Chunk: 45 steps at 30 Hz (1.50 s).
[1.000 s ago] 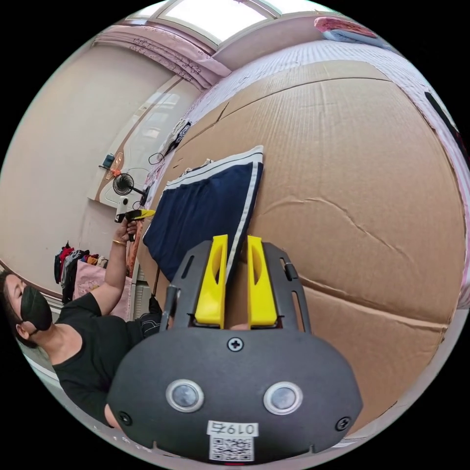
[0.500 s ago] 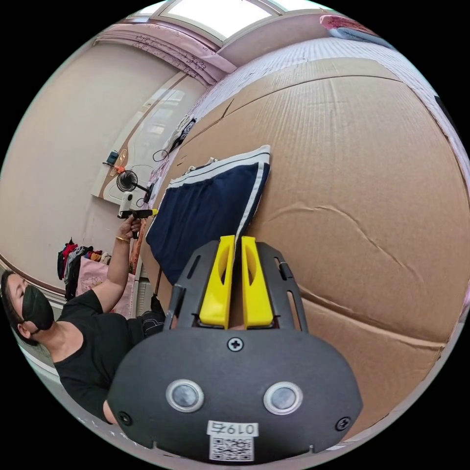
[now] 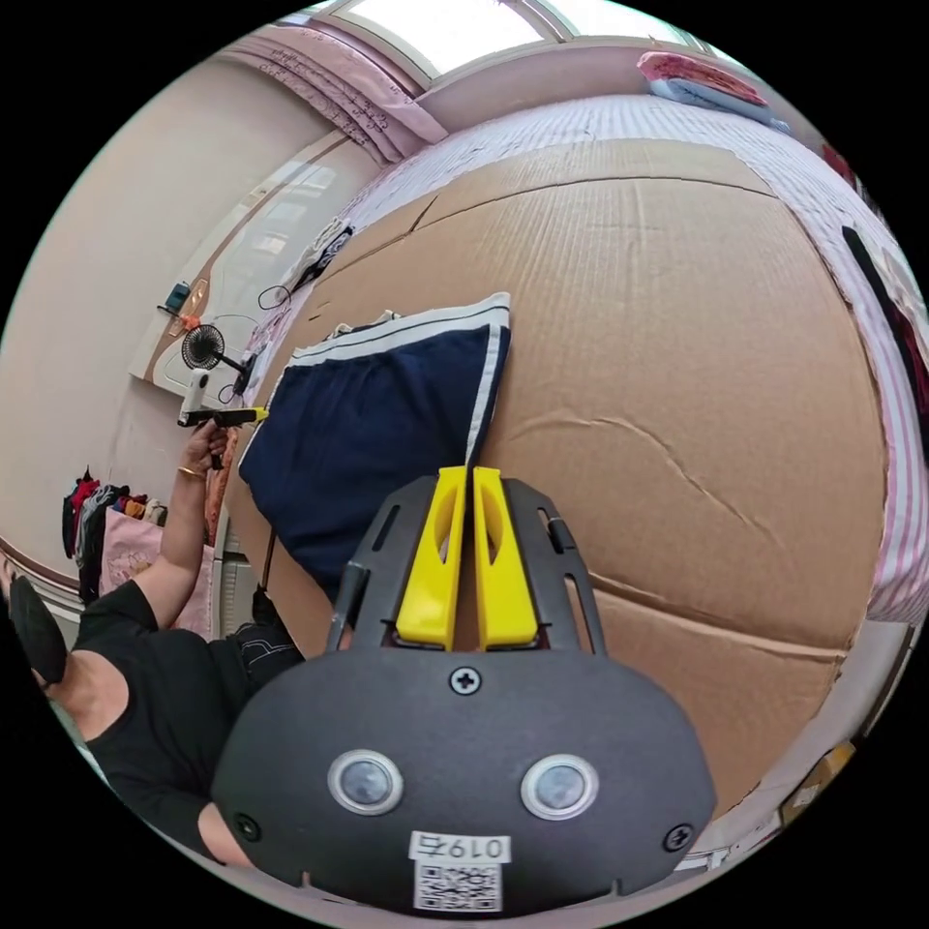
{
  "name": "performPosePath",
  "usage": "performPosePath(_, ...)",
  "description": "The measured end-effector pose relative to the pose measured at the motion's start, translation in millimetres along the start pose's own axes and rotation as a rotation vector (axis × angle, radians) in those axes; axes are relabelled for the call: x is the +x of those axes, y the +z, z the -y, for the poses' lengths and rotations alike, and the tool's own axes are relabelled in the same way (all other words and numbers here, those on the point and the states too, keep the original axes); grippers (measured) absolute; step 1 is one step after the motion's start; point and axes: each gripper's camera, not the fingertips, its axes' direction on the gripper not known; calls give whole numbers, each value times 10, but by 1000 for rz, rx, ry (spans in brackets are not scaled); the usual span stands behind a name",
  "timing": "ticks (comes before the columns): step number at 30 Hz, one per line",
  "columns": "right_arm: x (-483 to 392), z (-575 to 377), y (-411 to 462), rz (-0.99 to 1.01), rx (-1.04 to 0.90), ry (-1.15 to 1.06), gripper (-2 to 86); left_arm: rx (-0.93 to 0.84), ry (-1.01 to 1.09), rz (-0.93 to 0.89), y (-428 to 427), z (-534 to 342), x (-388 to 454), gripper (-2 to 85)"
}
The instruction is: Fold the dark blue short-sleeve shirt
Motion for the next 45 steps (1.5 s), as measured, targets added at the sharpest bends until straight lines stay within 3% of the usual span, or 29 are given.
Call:
performPosePath(11,-105,67,-108,42,62,15,56,109,10,-180,-157,-112,-100,22)
performPosePath(20,-559,583,203,-119,-32,-23,29,17,14,-111,12,287,84,60)
performPosePath(32,-832,610,163,-186,-51,-12,0,-8,36,-6,-40,197,249,16)
performPosePath(39,-1092,526,86,-226,-35,-52,16,14,68,68,-171,75,435,12)
performPosePath(45,-1144,105,-455,-149,97,-20,59,182,58,-58,-545,-385,381,15)
